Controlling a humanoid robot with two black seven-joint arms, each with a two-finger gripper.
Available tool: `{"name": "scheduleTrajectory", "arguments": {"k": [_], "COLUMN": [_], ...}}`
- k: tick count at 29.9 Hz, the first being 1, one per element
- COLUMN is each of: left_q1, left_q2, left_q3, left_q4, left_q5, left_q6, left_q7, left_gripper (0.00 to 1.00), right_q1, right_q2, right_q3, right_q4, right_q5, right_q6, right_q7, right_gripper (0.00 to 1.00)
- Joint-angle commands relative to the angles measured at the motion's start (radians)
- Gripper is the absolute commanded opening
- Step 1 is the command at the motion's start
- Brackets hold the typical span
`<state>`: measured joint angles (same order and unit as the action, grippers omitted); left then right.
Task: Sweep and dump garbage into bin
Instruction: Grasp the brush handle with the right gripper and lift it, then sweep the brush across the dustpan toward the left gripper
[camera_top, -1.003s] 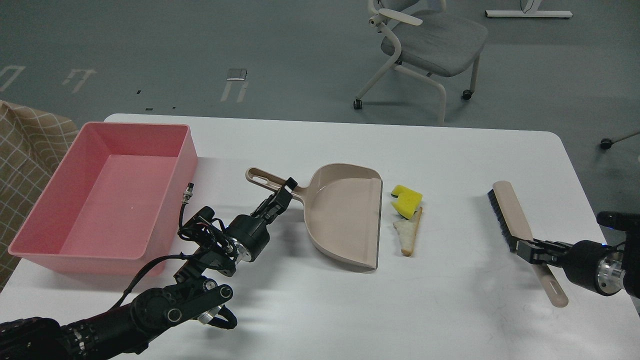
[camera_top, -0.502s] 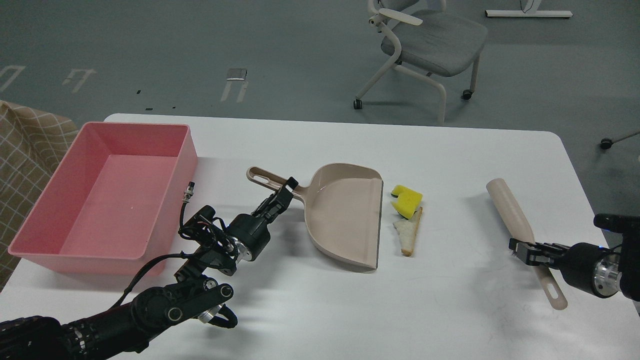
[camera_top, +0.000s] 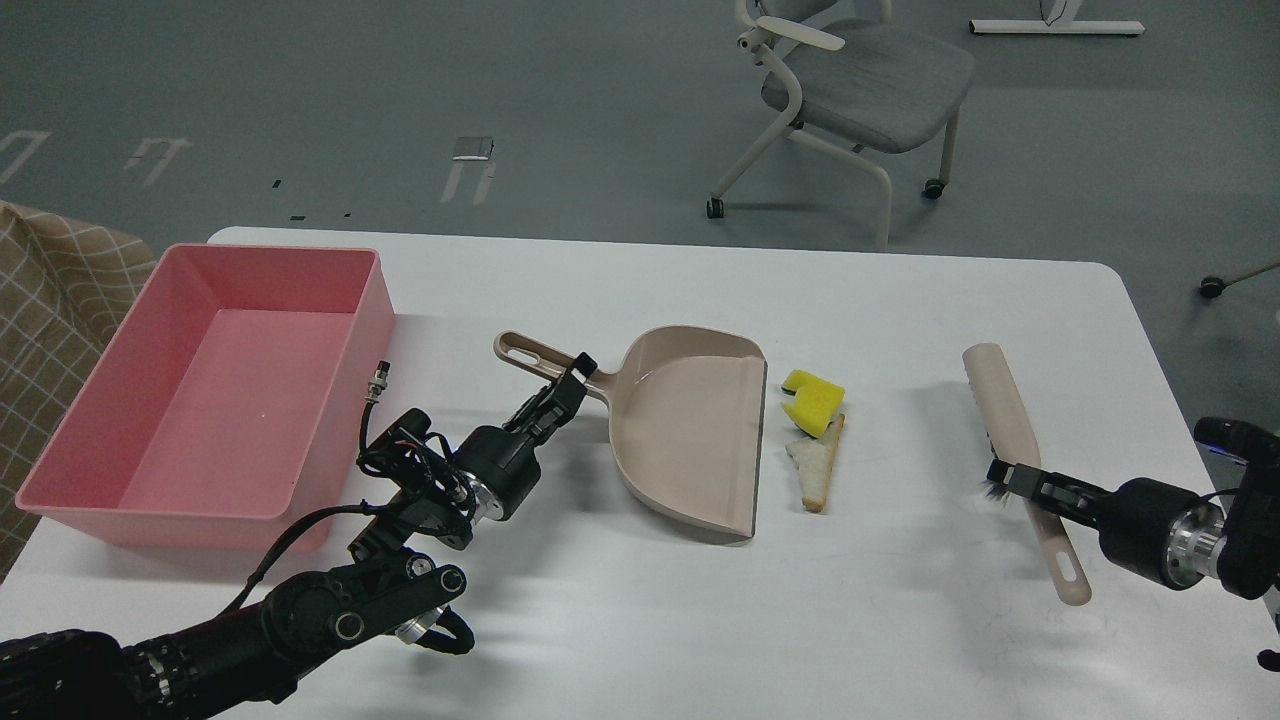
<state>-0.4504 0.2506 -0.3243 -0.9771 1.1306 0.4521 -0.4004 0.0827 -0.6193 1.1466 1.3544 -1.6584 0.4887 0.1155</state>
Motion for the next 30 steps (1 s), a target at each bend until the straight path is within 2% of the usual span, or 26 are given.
{"name": "scheduleTrajectory", "arguments": {"k": [1, 11, 24, 30], "left_q1": [-0.002, -0.001, -0.001, -0.002], "left_q2": [-0.002, -0.002, -0.004, -0.002], "left_q3": [0.001, 0.001, -0.001, 0.001], "left_q4": [0.000, 0.000, 0.000, 0.000], "left_q5": [0.000, 0.000, 0.000, 0.000], "left_q6": [0.000, 0.000, 0.008, 0.013], "left_q7": [0.000, 0.000, 0.000, 0.014], "left_gripper": [0.16, 0.16, 0.16, 0.16], "right_q1": [-0.003, -0.012, -0.032, -0.031], "right_q2": [0.042, 0.191, 0.317, 0.401], "right_q3": [0.002, -0.005, -0.001, 0.004], "right_q4": [0.003, -0.001, -0.004, -0.026], "right_q5": [0.025, 0.016, 0.008, 0.005], "right_q6": [0.000, 0.000, 0.000, 0.000], "right_q7": [-0.004, -0.034, -0.050, -0.060], "right_gripper": [0.24, 0.24, 0.24, 0.24]}}
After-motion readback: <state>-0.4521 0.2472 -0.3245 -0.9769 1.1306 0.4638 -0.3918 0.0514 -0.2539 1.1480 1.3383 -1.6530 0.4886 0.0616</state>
